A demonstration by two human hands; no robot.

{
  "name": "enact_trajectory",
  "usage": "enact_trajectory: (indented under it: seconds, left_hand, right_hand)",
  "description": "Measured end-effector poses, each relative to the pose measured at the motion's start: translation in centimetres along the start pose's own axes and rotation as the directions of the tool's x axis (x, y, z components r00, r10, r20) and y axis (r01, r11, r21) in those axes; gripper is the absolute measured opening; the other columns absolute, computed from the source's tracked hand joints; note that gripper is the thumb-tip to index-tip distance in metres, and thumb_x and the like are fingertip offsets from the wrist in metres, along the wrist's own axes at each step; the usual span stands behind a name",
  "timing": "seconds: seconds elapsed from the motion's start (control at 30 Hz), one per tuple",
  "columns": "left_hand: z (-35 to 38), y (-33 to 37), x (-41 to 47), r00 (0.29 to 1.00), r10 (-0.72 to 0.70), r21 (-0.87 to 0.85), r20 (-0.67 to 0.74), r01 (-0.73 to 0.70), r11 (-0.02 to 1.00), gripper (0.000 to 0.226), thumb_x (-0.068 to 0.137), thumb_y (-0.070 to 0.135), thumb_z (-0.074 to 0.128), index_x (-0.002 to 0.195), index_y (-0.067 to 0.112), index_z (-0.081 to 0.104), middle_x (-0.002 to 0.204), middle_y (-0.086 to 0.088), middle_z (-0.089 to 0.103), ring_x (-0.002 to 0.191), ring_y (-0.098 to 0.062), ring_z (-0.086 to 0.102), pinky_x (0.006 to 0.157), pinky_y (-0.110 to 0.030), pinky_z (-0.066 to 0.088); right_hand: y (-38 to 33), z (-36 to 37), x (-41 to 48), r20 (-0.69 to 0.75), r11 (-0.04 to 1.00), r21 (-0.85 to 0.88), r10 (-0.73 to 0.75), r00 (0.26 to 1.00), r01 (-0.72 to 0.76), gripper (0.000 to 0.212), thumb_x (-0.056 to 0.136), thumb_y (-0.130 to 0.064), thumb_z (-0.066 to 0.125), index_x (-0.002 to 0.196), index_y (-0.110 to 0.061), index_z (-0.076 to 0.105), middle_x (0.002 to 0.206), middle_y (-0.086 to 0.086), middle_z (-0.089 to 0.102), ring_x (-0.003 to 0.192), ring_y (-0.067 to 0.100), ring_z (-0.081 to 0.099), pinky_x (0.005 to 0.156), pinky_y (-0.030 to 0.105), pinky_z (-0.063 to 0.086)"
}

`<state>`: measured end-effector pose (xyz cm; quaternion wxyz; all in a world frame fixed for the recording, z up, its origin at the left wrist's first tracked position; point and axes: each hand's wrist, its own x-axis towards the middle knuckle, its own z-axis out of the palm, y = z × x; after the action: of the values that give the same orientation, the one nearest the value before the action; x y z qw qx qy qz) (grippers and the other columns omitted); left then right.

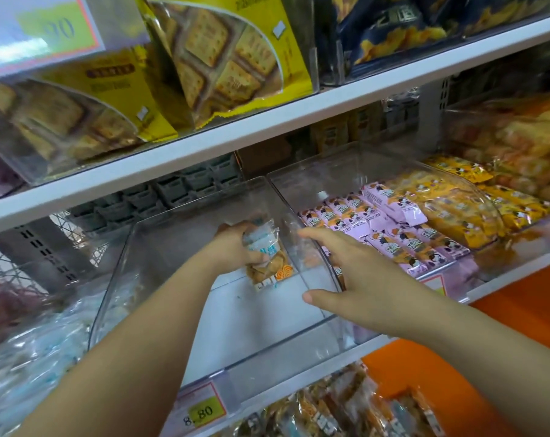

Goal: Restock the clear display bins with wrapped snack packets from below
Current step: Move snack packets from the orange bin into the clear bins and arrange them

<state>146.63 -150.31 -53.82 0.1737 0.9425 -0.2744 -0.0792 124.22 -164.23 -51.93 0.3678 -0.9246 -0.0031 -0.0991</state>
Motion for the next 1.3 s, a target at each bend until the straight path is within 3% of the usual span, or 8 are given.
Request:
enact_trajectory:
  seconds: [0.17,0.3,0.47,0.63,0.83,1.03,1.17,1.3]
  left_hand:
    - [0.9,-0.5,-0.8,0.999,0.020,-0.166,-0.036,-0.026,0.986,0.069,0.072,0.025,0.082,0.132,0.019,0.049,0.124,-0.005,0.056,0.107,-0.020,0.058,0.090,-0.028,0.047]
    - [1.2,-0.6,-1.5,0.996,0.033,-0.168,-0.087,-0.047,0.985,0.061,0.076,0.023,0.079,0.129,0.019,0.050,0.110,0.003,0.059,0.099,-0.016,0.059,0.076,-0.020,0.040]
    - [1.7,-0.6,-2.4,0.989,0.056,-0.171,-0.137,-0.079,0.982,0.063,0.069,0.028,0.084,0.124,0.029,0.053,0.121,-0.002,0.056,0.095,-0.018,0.062,0.080,-0.027,0.051]
    - [1.7,0.0,-3.5,0.997,0.068,-0.110,-0.042,-0.072,0.991,0.082,0.066,0.021,0.086,0.134,0.030,0.040,0.124,0.002,0.025,0.103,-0.012,0.044,0.087,-0.016,0.038]
    - [1.7,1.1,-2.7,0.967,0.047,-0.022,-0.249,-0.055,0.998,0.075,0.073,0.017,0.080,0.136,0.022,0.039,0.136,-0.010,0.033,0.102,-0.025,0.057,0.081,-0.024,0.046]
    - [2.1,1.5,-2.7,0.959,-0.015,-0.099,-0.283,-0.013,0.995,0.093,0.072,0.017,0.082,0.144,0.021,0.023,0.141,-0.012,0.020,0.098,-0.025,0.059,0.081,-0.022,0.043]
    - [1.8,1.2,-3.1,0.953,-0.221,-0.245,-0.209,0.167,0.955,0.109,0.072,0.020,0.083,0.148,0.019,0.005,0.143,-0.015,0.024,0.111,-0.030,0.055,0.087,-0.032,0.047]
    - [1.5,0.9,-3.6,0.921,-0.385,-0.538,0.068,0.359,0.763,0.100,0.076,0.017,0.080,0.147,0.023,0.010,0.127,-0.011,0.048,0.102,-0.028,0.060,0.063,-0.034,0.057]
  right_hand:
    - [-0.1,0.0,-0.1,0.008,1.000,-0.003,0.011,1.000,-0.011,0.073,0.085,-0.039,0.065,0.141,-0.047,0.019,0.148,-0.021,0.027,0.128,0.008,0.039,0.092,0.020,0.032]
    - [-0.1,0.0,-0.1,0.008,1.000,-0.008,0.014,1.000,-0.014,0.073,0.085,-0.040,0.065,0.140,-0.048,0.019,0.148,-0.022,0.027,0.127,0.008,0.040,0.090,0.019,0.032]
    - [-0.2,0.1,-0.1,-0.002,1.000,-0.009,0.011,1.000,-0.011,0.069,0.085,-0.039,0.065,0.137,-0.049,0.021,0.144,-0.022,0.030,0.122,0.007,0.042,0.087,0.021,0.033]
    - [-0.1,0.1,-0.2,0.003,1.000,-0.007,0.011,1.000,-0.011,0.070,0.085,-0.040,0.065,0.138,-0.049,0.020,0.144,-0.022,0.030,0.123,0.007,0.041,0.088,0.019,0.033]
    - [-0.2,0.0,-0.3,0.015,1.000,-0.016,0.016,1.000,-0.016,0.073,0.085,-0.041,0.064,0.139,-0.051,0.016,0.147,-0.024,0.026,0.126,0.008,0.040,0.093,0.023,0.036]
    - [-0.3,-0.1,-0.3,0.026,0.999,-0.032,0.019,0.999,-0.018,0.075,0.086,-0.041,0.063,0.141,-0.050,0.014,0.148,-0.022,0.025,0.125,0.010,0.041,0.097,0.028,0.038]
    - [-0.2,-0.1,-0.2,0.025,0.999,-0.038,0.012,1.000,-0.011,0.075,0.086,-0.041,0.063,0.141,-0.050,0.014,0.148,-0.021,0.025,0.124,0.010,0.042,0.095,0.028,0.039]
    - [-0.2,-0.1,-0.2,0.020,0.999,-0.045,0.007,1.000,-0.006,0.075,0.086,-0.041,0.063,0.141,-0.050,0.013,0.148,-0.021,0.025,0.125,0.010,0.042,0.095,0.027,0.038]
